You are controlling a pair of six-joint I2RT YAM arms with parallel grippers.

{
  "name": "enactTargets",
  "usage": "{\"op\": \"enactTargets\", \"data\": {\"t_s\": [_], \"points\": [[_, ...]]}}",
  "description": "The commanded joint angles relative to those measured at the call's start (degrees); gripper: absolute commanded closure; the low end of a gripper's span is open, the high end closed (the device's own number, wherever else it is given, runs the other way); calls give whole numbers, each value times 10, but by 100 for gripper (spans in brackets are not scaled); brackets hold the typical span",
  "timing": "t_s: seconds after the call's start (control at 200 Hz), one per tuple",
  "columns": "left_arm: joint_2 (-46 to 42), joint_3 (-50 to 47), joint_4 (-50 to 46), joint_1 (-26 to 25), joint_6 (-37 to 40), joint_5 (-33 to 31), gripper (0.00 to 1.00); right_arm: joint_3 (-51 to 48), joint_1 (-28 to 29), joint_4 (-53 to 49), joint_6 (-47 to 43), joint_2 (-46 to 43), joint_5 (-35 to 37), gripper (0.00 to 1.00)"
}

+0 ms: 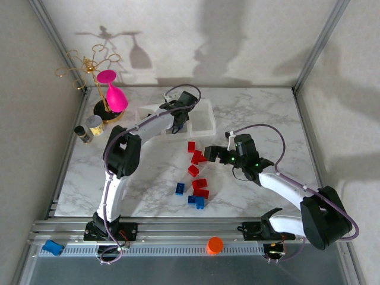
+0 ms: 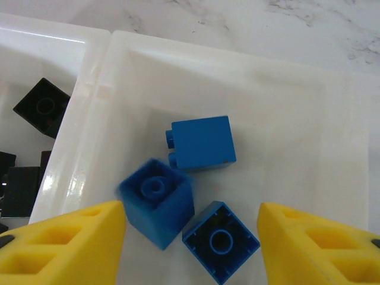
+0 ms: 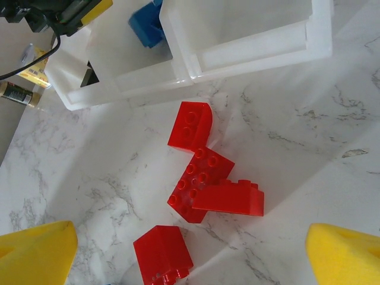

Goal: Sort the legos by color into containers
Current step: Place the lego in the container, then pick up the lego from the middle-left of the table.

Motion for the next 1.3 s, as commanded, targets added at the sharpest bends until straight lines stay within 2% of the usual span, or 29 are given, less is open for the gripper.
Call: {"op": "enactTargets", "data": {"t_s": [0.0,0.085,0.355,0.601,0.876,1.011,1.297], "points": [[-53,-19,-12,-3,5,-5,38,14,-3,13,-2,9,-1,1],[-89,-43,-14,-7,1,-2,38,13,-3,17,2,15,-9,1],[-247,-229,22,-55,-14,0,37,12,-3,-3,-22,14,-15,1],[-356,-390,16,-129,-60,20,37,-15,4,-29,-52,8,-20,1],[-370,-476,-3,-236,-135,30,36,-53,26,-46,-57,-6,-20,1],[-361,-498,24,-282,-143,62,35,-70,45,-57,-61,-22,-2,1],[-344,-544,45,-320,-182,86,36,-98,76,-63,-58,-73,36,1]]}}
